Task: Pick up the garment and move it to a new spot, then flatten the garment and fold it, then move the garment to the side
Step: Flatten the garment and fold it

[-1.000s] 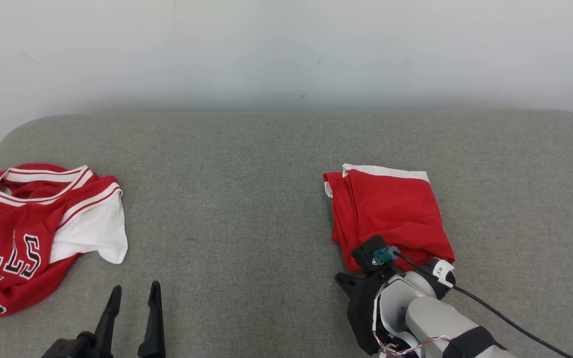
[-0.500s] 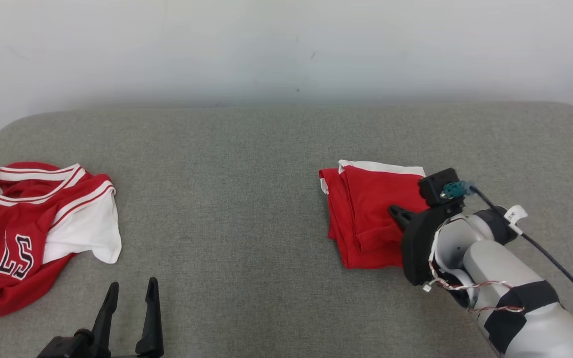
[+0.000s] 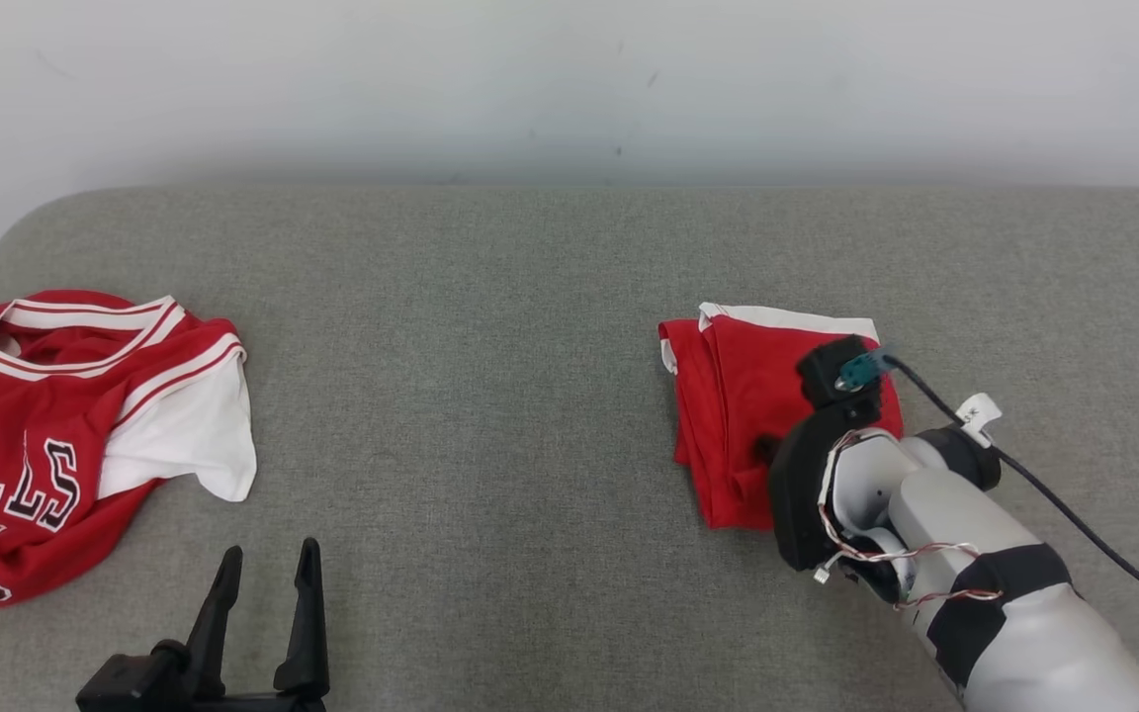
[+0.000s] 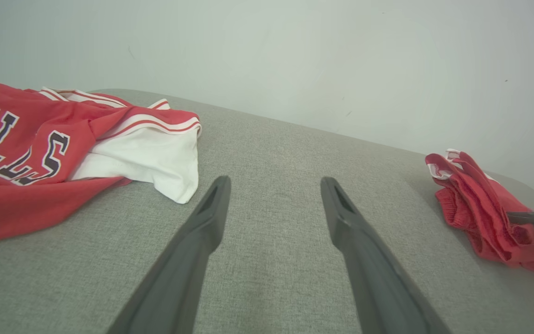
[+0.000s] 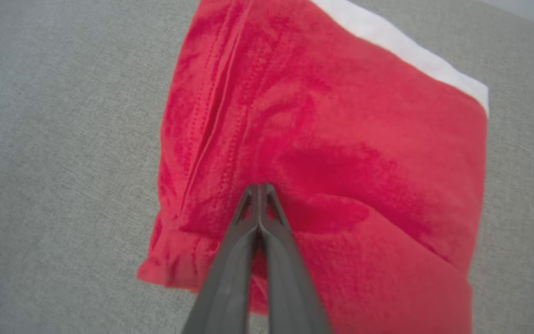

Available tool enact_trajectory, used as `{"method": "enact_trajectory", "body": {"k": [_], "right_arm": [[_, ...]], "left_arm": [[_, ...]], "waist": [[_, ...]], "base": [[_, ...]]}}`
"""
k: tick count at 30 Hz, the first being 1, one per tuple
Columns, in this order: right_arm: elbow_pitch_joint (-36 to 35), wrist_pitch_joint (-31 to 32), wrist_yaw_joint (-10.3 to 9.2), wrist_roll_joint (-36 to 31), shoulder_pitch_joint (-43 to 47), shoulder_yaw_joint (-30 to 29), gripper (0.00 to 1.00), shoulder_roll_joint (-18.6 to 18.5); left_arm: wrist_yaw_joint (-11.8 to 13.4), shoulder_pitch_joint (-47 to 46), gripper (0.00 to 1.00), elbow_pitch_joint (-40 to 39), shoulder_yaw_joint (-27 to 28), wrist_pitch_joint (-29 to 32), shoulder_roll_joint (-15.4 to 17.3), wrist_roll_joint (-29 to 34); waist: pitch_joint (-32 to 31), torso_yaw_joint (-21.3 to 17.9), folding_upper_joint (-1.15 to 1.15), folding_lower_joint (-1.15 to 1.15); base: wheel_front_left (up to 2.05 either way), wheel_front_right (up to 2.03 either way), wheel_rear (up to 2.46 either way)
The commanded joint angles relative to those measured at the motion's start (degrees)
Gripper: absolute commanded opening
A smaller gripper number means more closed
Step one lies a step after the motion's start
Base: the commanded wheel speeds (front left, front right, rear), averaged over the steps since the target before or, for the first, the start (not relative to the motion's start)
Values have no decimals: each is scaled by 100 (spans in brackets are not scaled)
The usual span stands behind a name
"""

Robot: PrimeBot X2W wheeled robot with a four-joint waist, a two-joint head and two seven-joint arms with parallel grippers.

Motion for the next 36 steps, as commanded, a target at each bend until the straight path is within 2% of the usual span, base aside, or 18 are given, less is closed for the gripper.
{"method": "enact_trajectory", "body": {"k": [1,10,15,20,24,25,26,27,32,36], "right_arm": [[-31,32,-16,71,94,58,0,-19],[-772,88,-16,431,919,597,0,-181],[-1186,-119,-16,664,1266,656,0,1],[-1488,-679,-16,945,1442,475,0,312],[-1683,-1431,-16,810,1590,189,0,412],[-1704,-1622,-16,725,1650,91,19,402],[-1745,-1823,-16,628,1708,-7,76,389],[-1769,-2006,-16,528,1775,-116,100,381],[-2010,-2987,-16,-107,2209,-847,100,368],[-2227,-3351,-16,-504,2473,-1276,100,396]], "left_arm": [[-14,-64,100,17,28,-6,-1,-11],[35,99,100,15,107,-5,-1,-36],[37,87,100,-25,152,-5,-1,9],[48,81,100,-39,176,-5,-1,4],[97,140,100,-31,193,-5,0,-9],[102,167,100,-28,203,-5,0,-16],[122,185,100,-32,211,-5,0,-26],[145,201,100,-33,224,-5,-1,-33],[224,324,100,-88,272,-5,0,-41],[265,407,100,-135,316,-5,0,-48]], "waist": [[-14,-11,0,0],[-180,-217,0,0],[-172,-380,0,0],[-205,-502,0,0],[-325,-569,0,0],[-360,-589,0,0],[-399,-610,0,0],[-445,-634,0,0],[-590,-758,0,0],[-650,-832,0,0]], "base": [[0,0,0],[0,0,0],[0,0,0],[0,0,0],[0,0,0],[0,0,0],[0,0,0],[0,0,0],[0,0,0],[0,0,0]]}}
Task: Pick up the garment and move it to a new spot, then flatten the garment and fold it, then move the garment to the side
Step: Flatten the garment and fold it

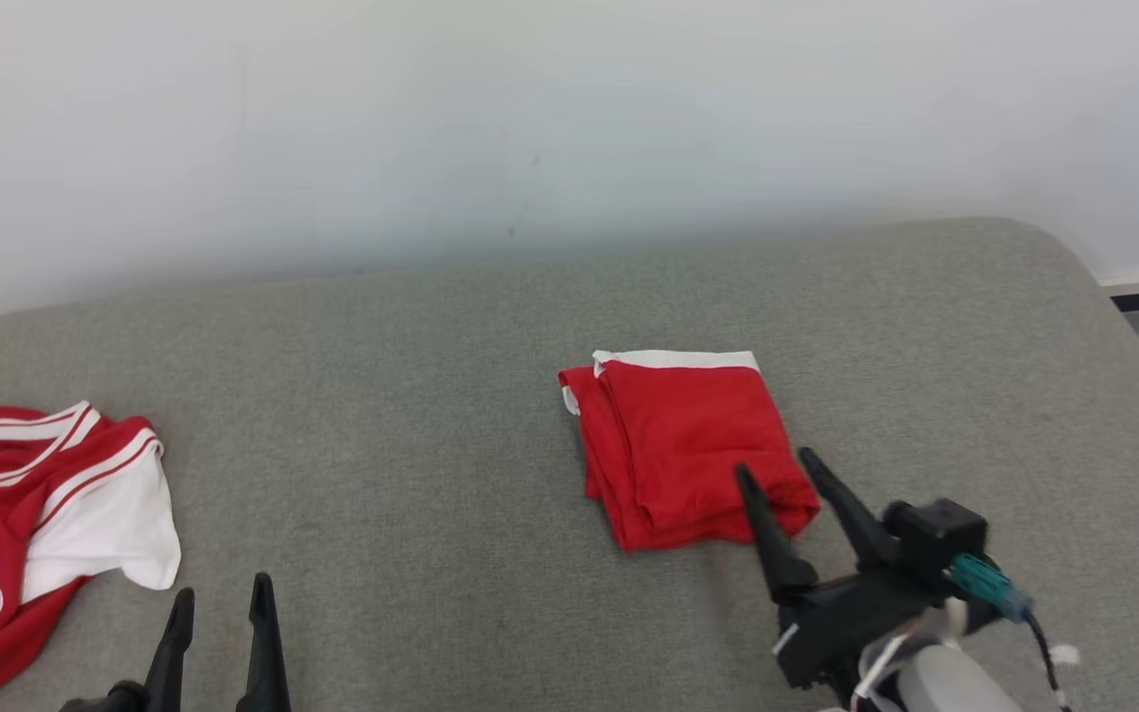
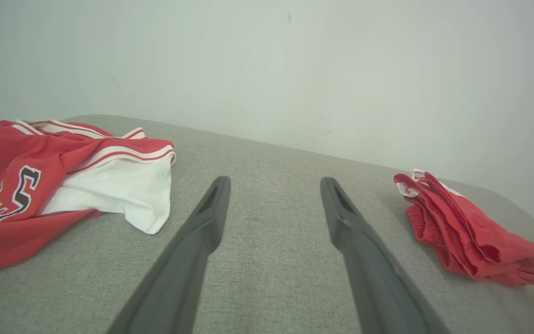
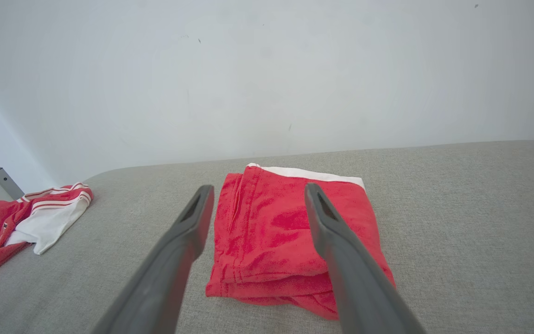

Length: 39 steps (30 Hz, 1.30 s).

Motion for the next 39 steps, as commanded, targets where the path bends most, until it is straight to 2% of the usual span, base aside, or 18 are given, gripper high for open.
{"method": "enact_trajectory", "body": {"k": [1,8,17,25,39], "right_arm": [[-86,-83,-16,-160,172,-191,100,23],[-496,-272,-16,-759,801,-1231,100,115],[-722,-322,-16,-1118,1311,-1837,100,11],[-840,-247,-16,-1275,1502,-1802,100,16],[-838,-64,-16,-1172,1516,-1546,100,43]], "left_arm": [[26,122,100,-38,38,-5,0,-11],[8,289,100,-146,110,-5,1,-25],[-145,525,100,-308,119,-5,1,188],[-194,620,100,-278,99,-5,1,376],[-114,571,100,-55,83,-4,1,526]], "waist": [[-87,-96,0,0],[-180,-180,0,0],[-353,-161,0,0],[-483,-169,0,0],[-514,-101,0,0]], "base": [[0,0,0],[0,0,0],[0,0,0],[0,0,0],[0,0,0]]}}
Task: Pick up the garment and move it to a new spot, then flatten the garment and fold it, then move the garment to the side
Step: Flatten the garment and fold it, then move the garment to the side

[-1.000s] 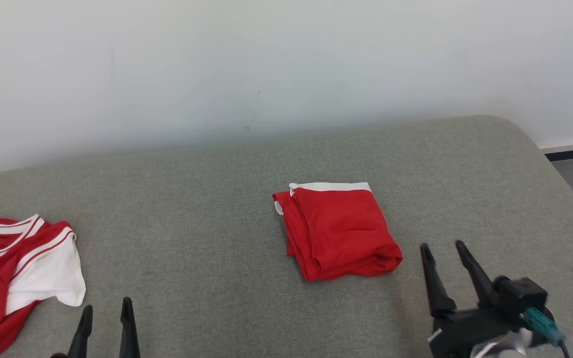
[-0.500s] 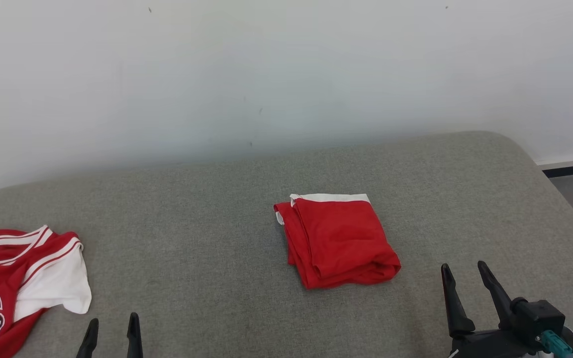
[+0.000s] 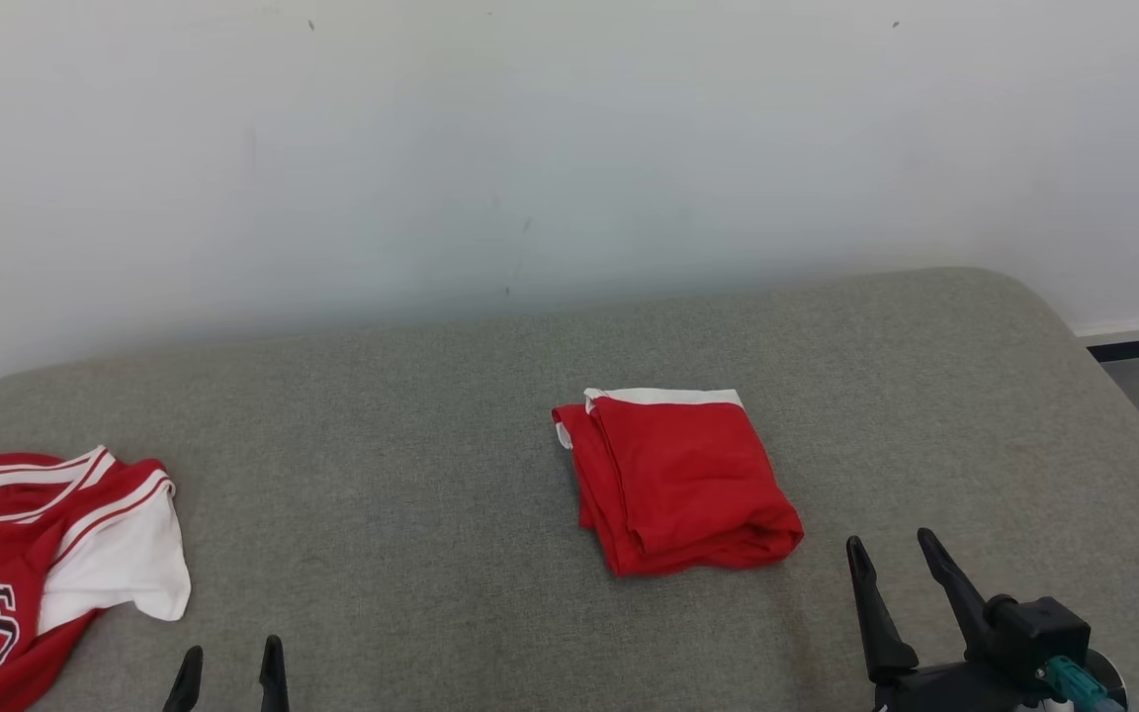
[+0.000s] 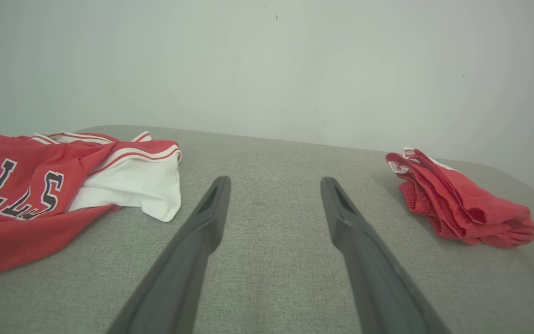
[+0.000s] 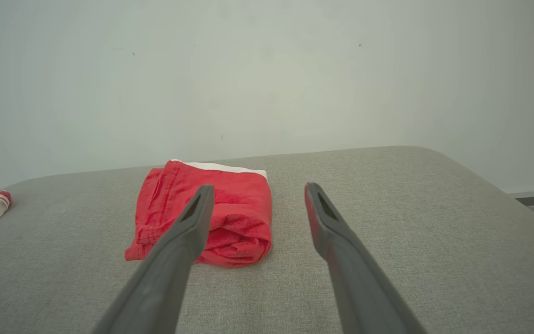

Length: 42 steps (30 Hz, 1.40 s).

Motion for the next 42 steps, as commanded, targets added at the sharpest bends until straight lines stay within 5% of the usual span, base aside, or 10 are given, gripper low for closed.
{"method": "enact_trajectory", "body": {"k": [1,30,42], "right_arm": [[14,6,-16,32,56,33,100,0],[84,77,-16,25,-154,-203,100,107],[908,2291,-15,-109,-1654,-1018,100,20]], "left_arm": [[10,22,100,24,18,-5,0,64],[-9,-138,100,19,-131,-5,0,112],[-36,-166,100,-73,-451,-5,1,76]], "waist": [[8,10,0,0],[187,351,0,0],[520,1040,0,0]], "base": [[0,0,0],[0,0,0],[0,0,0]]}}
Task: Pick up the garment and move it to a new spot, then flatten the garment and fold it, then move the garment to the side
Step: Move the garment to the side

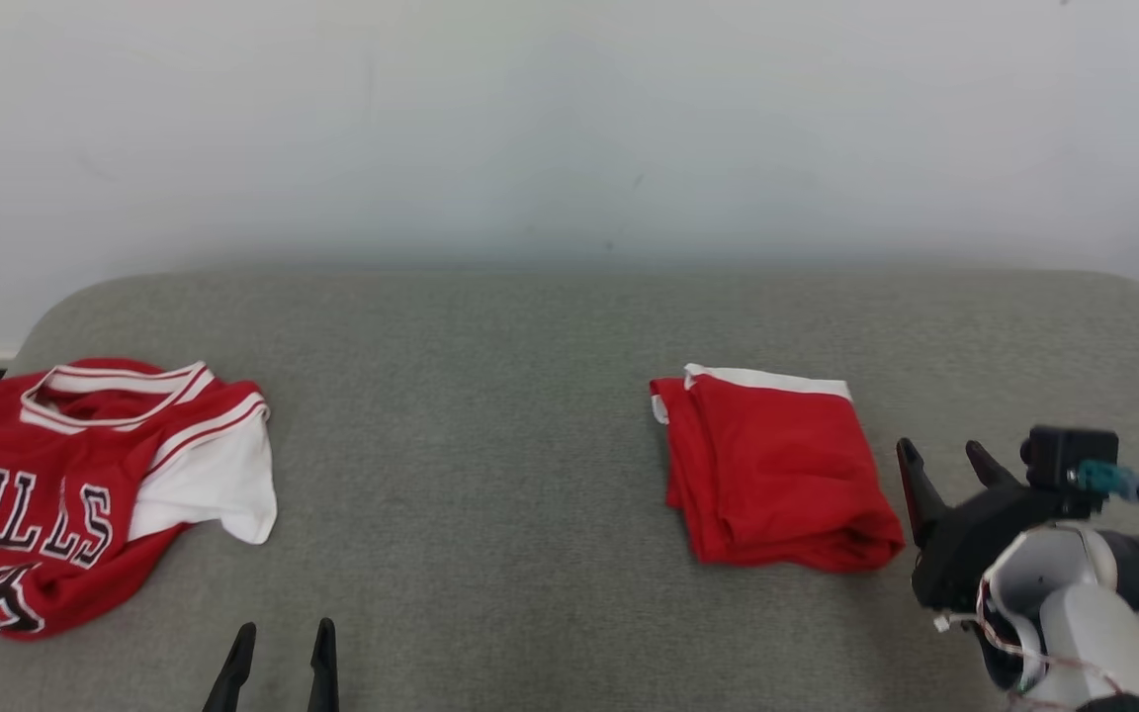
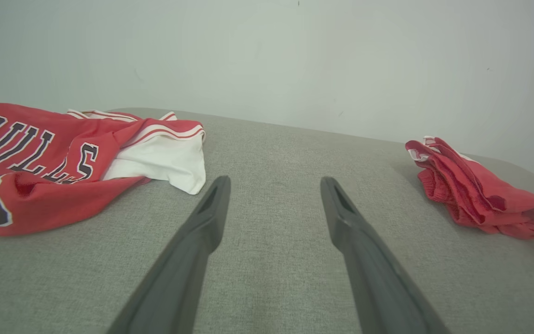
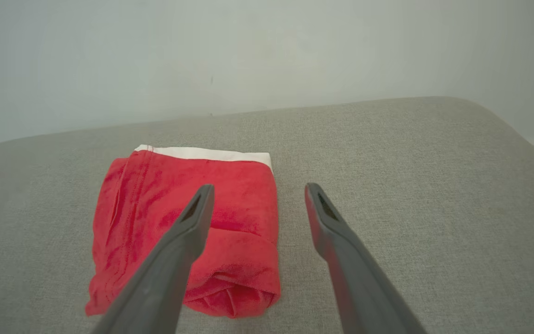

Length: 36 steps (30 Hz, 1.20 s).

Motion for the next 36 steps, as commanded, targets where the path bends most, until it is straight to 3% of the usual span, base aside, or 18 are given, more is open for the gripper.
{"method": "enact_trajectory", "body": {"k": [1,12,24,25,27,36], "right_arm": [[93,225,-14,-63,-180,-81,100,-8],[937,1765,-14,-453,-945,-903,100,-157],[1341,2258,-14,-875,-1123,-1210,100,-125],[1365,2260,-14,-885,-1138,-1184,85,-113],[1398,2264,-14,-928,-1157,-1040,0,-136],[1137,2276,-16,-925,-1624,217,0,-653]], "left_arm": [[-15,-62,100,-44,-18,-5,1,-13],[-78,-449,100,-170,-248,-5,1,-17],[-80,-687,100,-282,-278,-5,1,-71],[-81,-711,100,-283,-276,-5,1,-72],[-87,-744,100,-276,-278,-5,1,-69],[-123,-900,100,-369,-117,-4,1,-17]], "waist": [[236,293,-1,0],[866,915,-1,0],[1233,1027,-1,0],[1259,1013,-1,0],[1299,986,-1,0],[1551,475,-1,0]], "base": [[0,0,0],[0,0,0],[0,0,0],[0,0,0],[0,0,0],[0,0,0]]}}
